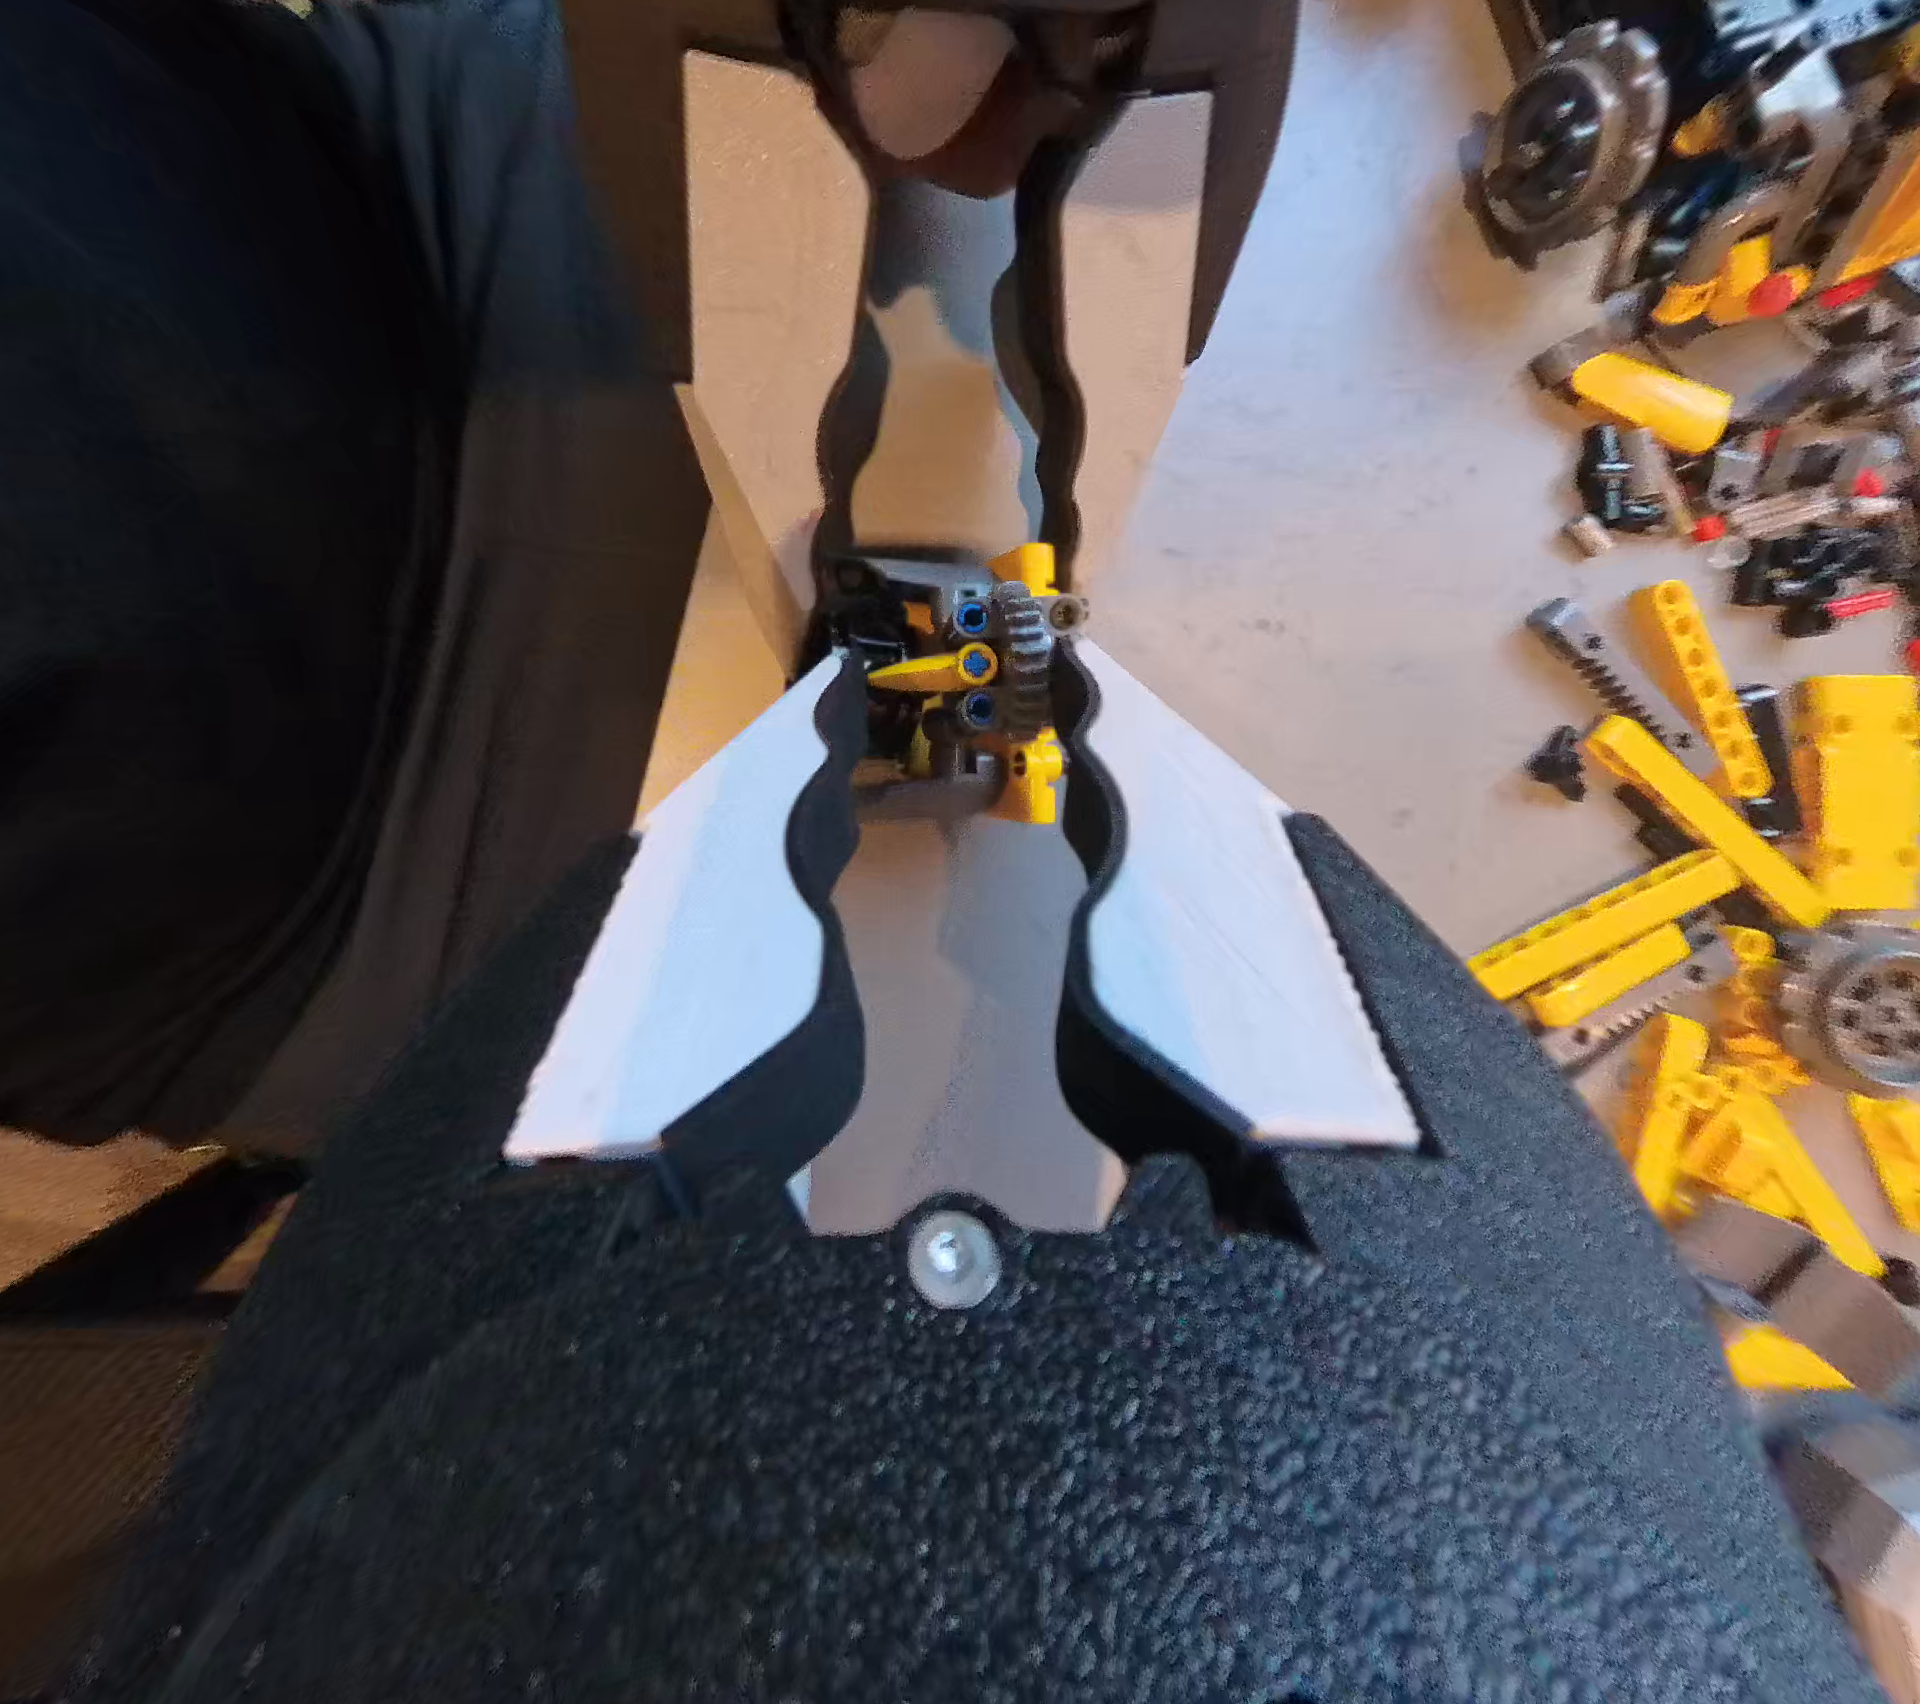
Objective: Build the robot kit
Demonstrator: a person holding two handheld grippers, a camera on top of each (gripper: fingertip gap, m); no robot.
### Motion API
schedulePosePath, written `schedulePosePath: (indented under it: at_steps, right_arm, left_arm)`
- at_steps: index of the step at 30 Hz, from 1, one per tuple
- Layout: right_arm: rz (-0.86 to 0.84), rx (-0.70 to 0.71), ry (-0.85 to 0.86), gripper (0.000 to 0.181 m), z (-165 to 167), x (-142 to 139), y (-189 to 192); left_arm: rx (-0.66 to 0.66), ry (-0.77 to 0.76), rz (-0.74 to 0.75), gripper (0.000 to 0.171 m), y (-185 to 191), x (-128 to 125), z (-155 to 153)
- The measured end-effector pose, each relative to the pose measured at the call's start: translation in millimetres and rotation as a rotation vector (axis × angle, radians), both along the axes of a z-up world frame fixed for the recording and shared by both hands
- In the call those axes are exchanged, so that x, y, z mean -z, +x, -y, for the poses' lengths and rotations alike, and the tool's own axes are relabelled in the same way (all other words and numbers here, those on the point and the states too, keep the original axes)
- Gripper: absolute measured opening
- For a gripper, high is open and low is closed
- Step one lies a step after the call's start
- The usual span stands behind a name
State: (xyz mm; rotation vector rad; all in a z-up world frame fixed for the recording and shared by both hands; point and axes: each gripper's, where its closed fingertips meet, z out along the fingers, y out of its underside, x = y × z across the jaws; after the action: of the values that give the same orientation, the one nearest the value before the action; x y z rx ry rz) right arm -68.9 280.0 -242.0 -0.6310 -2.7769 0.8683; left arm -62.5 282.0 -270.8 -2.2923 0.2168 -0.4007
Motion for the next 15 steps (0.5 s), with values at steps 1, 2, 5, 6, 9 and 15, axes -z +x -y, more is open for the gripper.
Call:
schedulePosePath:
  at_steps: [1, 2, 5, 6, 9, 15]
  right_arm:
    - [-0.038, 0.002, 0.023, 0.037, -0.2, 0.2, 0.4]
    - [-0.056, 0.018, 0.031, 0.037, -0.1, 0.3, 0.4]
    - [-0.044, 0.085, 0.002, 0.036, 0.7, 0.1, -0.3]
    - [0.004, 0.108, -0.043, 0.036, 0.6, -0.3, -0.2]
    - [0.139, 0.108, -0.135, 0.038, -0.5, -1.9, -0.5]
    - [0.175, 0.075, -0.125, 0.037, -0.9, -2.2, -0.6]
  left_arm:
    - [0.0, 0.001, -0.002, 0.055, 0.1, 0.1, 0.1]
    - [0.002, 0.001, -0.007, 0.056, 0.2, 0.3, 0.2]
    - [-0.001, 0.003, -0.027, 0.057, 0.1, 1.0, 0.4]
    - [-0.001, 0.003, -0.03, 0.057, 0.2, 1.1, 0.4]
    - [0.0, 0.005, -0.037, 0.056, 1.0, 1.3, 0.4]
    - [-0.008, 0.008, -0.037, 0.056, 1.2, 1.2, 0.4]
